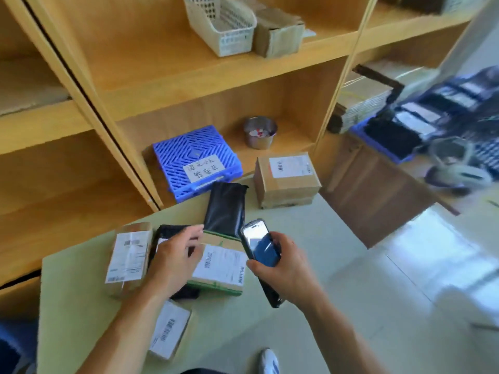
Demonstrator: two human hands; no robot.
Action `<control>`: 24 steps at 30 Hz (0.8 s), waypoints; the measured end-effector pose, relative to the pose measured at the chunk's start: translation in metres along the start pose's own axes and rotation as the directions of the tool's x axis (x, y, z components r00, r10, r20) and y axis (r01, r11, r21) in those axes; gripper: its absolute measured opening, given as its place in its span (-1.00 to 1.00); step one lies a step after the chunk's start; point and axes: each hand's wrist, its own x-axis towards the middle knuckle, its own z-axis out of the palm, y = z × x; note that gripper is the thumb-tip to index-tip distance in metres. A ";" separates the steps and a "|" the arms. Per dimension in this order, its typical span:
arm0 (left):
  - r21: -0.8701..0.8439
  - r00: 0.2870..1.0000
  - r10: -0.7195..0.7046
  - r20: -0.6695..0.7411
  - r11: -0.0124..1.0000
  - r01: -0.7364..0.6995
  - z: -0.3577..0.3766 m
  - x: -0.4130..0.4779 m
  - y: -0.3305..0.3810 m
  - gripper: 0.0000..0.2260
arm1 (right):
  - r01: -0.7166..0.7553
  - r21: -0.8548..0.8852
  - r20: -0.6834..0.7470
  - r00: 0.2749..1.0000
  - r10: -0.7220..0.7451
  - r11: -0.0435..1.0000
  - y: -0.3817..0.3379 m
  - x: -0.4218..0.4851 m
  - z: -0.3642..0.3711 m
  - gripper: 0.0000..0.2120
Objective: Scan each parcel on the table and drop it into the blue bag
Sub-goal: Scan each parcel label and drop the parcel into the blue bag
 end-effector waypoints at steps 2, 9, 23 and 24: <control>0.018 0.998 0.029 0.053 0.999 -0.030 0.030 0.019 0.024 -0.63 | -0.018 0.044 -0.013 1.000 0.018 0.999 0.020 0.004 -0.032 -0.29; 0.009 0.991 -0.021 0.129 1.000 0.020 0.099 0.095 0.081 -0.60 | -0.035 0.019 0.006 0.999 0.035 0.999 0.064 0.027 -0.093 -0.25; -0.494 0.742 -0.602 0.295 0.569 0.658 0.197 0.275 0.094 -0.11 | -0.189 -0.098 -0.035 0.982 0.186 0.977 0.088 0.111 -0.113 -0.23; -0.484 0.727 -0.621 0.293 0.559 0.673 0.202 0.280 0.093 -0.09 | -0.191 -0.100 -0.043 0.981 0.187 0.977 0.089 0.115 -0.114 -0.22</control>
